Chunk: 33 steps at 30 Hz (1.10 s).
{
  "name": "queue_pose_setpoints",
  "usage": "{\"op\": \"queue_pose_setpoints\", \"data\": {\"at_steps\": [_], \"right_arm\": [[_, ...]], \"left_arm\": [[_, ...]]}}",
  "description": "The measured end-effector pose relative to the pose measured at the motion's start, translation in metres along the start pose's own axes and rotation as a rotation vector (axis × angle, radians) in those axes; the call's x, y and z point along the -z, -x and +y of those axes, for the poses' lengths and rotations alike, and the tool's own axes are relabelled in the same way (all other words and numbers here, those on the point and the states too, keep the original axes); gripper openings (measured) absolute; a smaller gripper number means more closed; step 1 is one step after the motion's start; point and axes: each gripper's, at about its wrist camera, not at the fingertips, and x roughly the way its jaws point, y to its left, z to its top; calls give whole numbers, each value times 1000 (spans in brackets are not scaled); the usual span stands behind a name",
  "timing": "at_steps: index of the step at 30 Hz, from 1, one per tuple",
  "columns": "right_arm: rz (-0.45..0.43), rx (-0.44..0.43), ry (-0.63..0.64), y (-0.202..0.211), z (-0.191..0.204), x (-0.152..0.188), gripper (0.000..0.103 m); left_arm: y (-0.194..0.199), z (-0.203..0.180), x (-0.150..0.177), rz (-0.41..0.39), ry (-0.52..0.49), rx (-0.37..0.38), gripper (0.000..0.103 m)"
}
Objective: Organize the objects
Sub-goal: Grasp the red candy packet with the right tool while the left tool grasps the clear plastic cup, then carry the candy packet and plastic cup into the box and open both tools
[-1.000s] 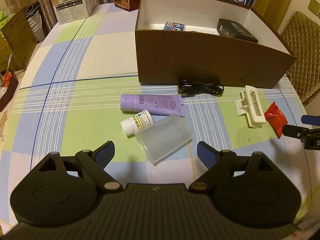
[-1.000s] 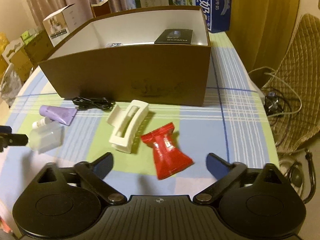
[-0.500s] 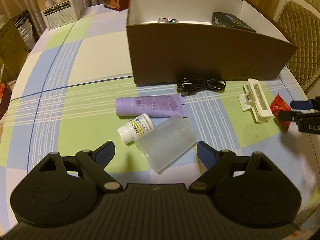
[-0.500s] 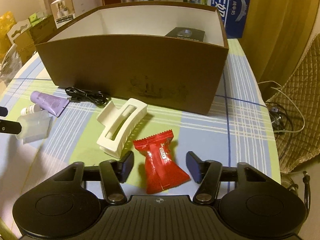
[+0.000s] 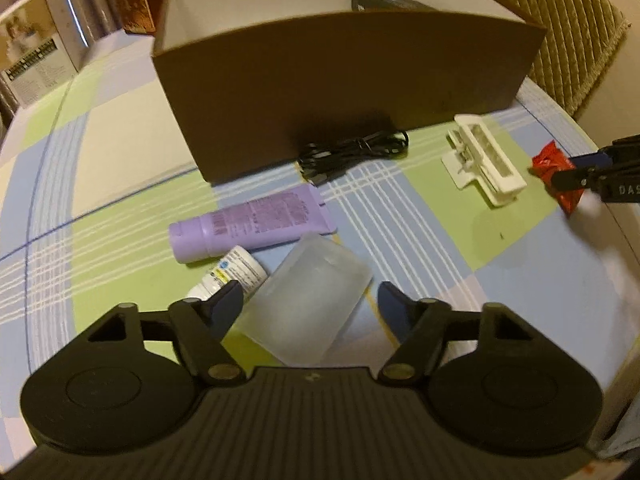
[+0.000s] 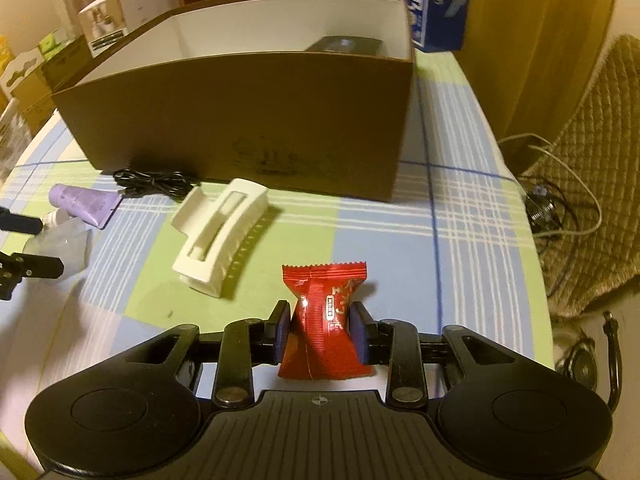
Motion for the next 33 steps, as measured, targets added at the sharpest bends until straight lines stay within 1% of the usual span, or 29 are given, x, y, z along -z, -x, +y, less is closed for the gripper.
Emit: {"op": "queue_pose_setpoints", "data": {"at_steps": [1, 2, 5, 9, 13, 15, 16, 17, 18, 19, 21, 24, 29, 30, 31, 33], "right_arm": [[1, 2, -8, 1, -2, 1, 30], [2, 4, -14, 3, -3, 3, 30], [7, 5, -31, 6, -7, 7, 30], [9, 6, -54, 9, -9, 9, 30], [9, 9, -61, 8, -8, 8, 30], [9, 7, -69, 7, -8, 7, 30], [11, 5, -75, 7, -8, 7, 31], [12, 2, -80, 6, -8, 6, 32], [9, -1, -83, 6, -8, 6, 36], [8, -2, -84, 7, -8, 6, 44], [2, -1, -81, 8, -7, 7, 51], [-1, 7, -67, 8, -5, 8, 51], [-2, 21, -49, 4, -3, 9, 50], [2, 26, -38, 3, -2, 9, 42], [7, 31, -28, 2, -2, 10, 30], [6, 27, -31, 2, -2, 10, 29]], "left_arm": [[0, 0, 0, 9, 6, 10, 61], [-1, -1, 1, 18, 17, 24, 60], [1, -7, 3, 32, 36, 55, 59], [-1, -15, 4, 46, 51, 51, 59], [-12, -17, -3, 68, 69, 28, 59], [-16, -18, -5, 77, 66, 17, 58], [-17, -19, -6, 73, 60, 10, 54], [-17, -19, -7, 72, 59, 6, 49], [-16, -18, -8, 70, 64, 4, 49], [-16, -17, -8, 74, 79, 7, 49], [-14, -15, -7, 80, 101, 6, 49], [-12, -18, -4, 89, 109, -4, 49], [-7, -22, 0, 97, 146, -15, 49], [-6, -22, 0, 99, 151, -17, 49], [-6, -22, 0, 100, 154, -18, 49], [-5, -23, 1, 97, 158, -21, 49]]}}
